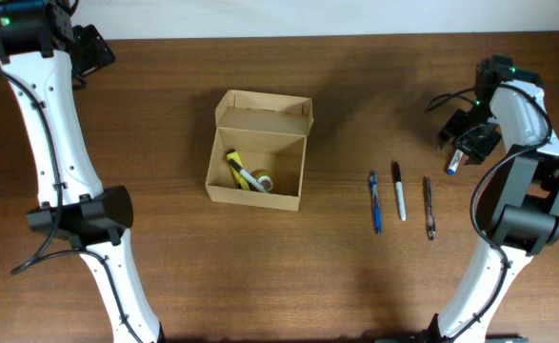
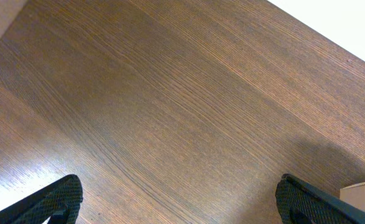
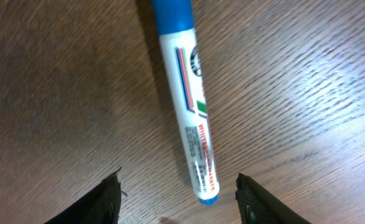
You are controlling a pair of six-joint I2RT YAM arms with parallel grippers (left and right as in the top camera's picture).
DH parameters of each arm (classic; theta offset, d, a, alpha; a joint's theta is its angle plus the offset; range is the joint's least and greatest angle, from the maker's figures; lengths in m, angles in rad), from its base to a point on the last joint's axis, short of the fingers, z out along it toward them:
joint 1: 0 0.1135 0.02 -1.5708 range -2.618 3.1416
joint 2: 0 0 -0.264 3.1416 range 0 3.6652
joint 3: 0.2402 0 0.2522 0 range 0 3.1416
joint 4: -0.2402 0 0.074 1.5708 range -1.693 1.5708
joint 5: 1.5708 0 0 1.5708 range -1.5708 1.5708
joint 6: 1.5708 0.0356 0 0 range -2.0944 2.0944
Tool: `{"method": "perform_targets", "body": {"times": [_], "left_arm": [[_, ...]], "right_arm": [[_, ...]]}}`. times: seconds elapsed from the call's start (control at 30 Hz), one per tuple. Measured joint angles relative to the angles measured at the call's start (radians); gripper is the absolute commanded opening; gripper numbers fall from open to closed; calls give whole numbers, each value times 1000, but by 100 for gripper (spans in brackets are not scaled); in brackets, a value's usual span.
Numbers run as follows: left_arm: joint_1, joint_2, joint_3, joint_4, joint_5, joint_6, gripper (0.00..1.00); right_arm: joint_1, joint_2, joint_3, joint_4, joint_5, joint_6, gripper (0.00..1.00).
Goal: Pack container
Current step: 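Move the right gripper to the blue-capped marker and grasp it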
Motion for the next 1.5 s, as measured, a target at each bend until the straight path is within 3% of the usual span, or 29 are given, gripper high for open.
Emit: {"method": "perform_targets", "body": {"times": [0.97,1.1,1.23,1.5], "left_arm": [[0,0,0,0,0,0,100],[0,0,0,0,0,0,100],[0,0,0,0,0,0,100],[0,0,0,0,0,0,100]], "right_arm": [[-45,38,-1,66,21,-33,58],[-45,63,-1,64,21,-37,51],[-45,66,0,63,16,-47,5],[-45,66,1,45,-33,-129,4]]}}
